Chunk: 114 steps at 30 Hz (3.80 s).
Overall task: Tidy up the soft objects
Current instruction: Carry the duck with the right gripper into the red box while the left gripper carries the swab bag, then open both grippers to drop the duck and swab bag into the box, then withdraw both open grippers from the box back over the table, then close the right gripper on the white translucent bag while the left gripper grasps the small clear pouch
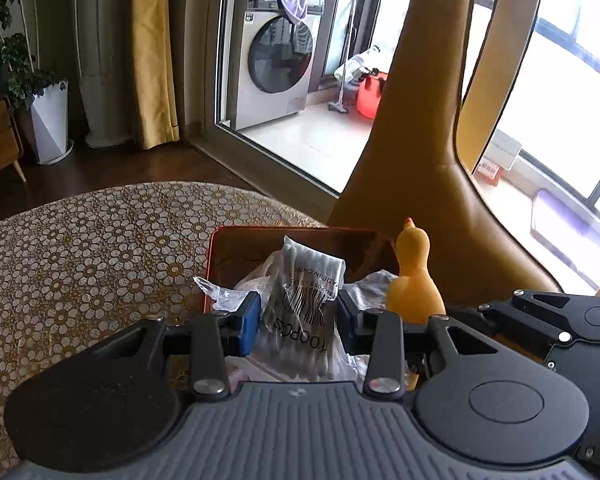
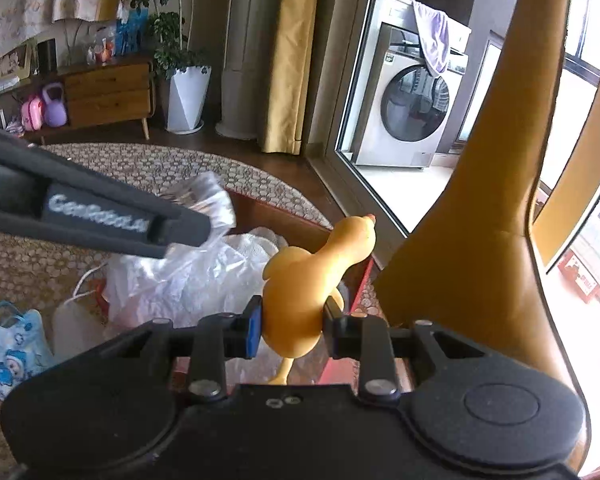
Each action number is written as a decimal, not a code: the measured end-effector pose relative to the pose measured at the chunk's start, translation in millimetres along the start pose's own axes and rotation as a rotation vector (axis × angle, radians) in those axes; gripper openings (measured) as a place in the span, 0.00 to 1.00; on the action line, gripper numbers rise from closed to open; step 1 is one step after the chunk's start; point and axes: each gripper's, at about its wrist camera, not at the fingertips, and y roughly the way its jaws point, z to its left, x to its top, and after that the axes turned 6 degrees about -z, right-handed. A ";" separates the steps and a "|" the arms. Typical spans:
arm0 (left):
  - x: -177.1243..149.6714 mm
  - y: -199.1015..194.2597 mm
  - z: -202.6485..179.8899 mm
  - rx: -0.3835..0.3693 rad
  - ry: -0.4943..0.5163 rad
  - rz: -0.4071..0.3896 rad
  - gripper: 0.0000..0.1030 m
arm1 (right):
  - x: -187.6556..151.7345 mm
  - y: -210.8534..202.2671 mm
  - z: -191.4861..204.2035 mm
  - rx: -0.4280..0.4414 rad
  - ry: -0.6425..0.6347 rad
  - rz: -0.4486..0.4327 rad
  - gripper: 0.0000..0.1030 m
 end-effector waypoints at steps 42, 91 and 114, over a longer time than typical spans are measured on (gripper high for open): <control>-20.5 5.7 -8.5 0.028 0.117 0.024 0.69 | -13.8 3.8 4.7 0.023 0.048 0.026 0.47; -123.9 -266.1 125.8 0.013 0.049 -0.058 0.82 | -24.3 -172.8 137.6 0.235 0.217 -0.081 0.87; -205.4 -226.5 117.8 0.206 -0.111 -0.107 0.97 | -41.3 -103.1 126.1 0.219 0.259 0.011 0.95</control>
